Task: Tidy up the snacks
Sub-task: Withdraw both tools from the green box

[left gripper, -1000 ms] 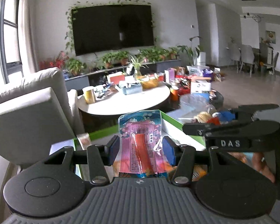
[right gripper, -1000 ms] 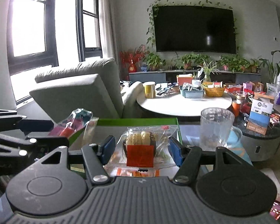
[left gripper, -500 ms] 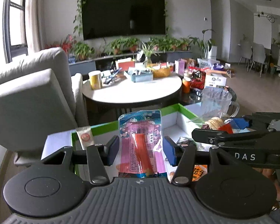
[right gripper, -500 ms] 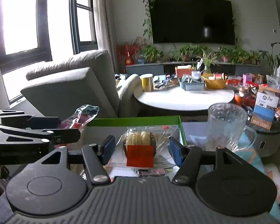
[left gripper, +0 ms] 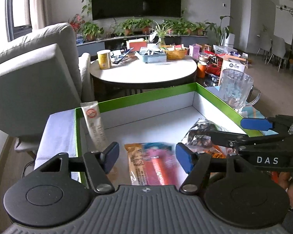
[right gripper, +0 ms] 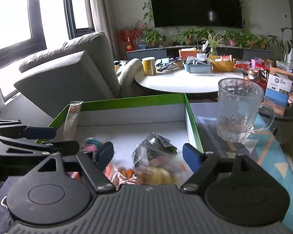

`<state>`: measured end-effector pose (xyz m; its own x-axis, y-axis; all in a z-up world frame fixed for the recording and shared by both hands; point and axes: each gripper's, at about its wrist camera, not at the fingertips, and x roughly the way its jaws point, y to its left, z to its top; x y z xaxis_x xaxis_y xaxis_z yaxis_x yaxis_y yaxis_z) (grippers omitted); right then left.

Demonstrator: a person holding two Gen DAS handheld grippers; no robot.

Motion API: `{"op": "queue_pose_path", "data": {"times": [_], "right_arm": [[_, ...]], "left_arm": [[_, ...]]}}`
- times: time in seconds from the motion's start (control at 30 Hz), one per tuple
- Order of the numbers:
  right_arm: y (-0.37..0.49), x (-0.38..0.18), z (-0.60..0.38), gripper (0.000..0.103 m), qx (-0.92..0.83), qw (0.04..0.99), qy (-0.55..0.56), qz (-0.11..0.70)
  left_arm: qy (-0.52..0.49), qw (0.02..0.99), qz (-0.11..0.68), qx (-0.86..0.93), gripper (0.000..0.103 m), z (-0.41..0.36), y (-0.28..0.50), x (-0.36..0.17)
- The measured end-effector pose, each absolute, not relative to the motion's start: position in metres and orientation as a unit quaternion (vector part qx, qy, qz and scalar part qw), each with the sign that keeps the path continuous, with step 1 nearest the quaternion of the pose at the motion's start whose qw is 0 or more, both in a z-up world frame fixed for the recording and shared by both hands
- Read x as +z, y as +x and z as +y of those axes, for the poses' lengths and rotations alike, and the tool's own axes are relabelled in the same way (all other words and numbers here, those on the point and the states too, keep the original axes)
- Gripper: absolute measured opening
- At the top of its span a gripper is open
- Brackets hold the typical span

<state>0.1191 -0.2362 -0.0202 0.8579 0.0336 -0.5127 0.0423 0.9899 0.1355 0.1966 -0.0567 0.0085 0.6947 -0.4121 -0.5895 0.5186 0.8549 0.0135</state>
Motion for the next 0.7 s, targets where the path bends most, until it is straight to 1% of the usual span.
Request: {"op": "queue_pose_path", "data": {"times": [0.23, 0.43, 0.53, 0.6, 0.7], "right_arm": [[0.107, -0.017, -0.238, 0.081, -0.004, 0.960, 0.073, 0.269], [0.087, -0.011, -0.240, 0.081, -0.005, 0.963, 0.070, 0.262], [0.076, -0.010, -0.242, 0.081, -0.009, 0.963, 0.071, 0.258], [0.071, -0.010, -0.243, 0.081, -0.011, 0.963, 0.074, 0.258], [0.066, -0.012, -0.242, 0.081, -0.014, 0.962, 0.074, 0.261]], "left_arm": [[0.087, 0.922, 0.288, -0.243, 0.063, -0.043, 0.178, 0.017], [0.073, 0.936, 0.271, -0.213, 0.063, -0.013, 0.157, 0.030], [0.059, 0.945, 0.263, -0.184, 0.065, 0.010, 0.147, 0.036], [0.051, 0.950, 0.260, -0.165, 0.069, 0.026, 0.142, 0.037], [0.036, 0.952, 0.271, -0.139, 0.069, 0.047, 0.138, 0.033]]}}
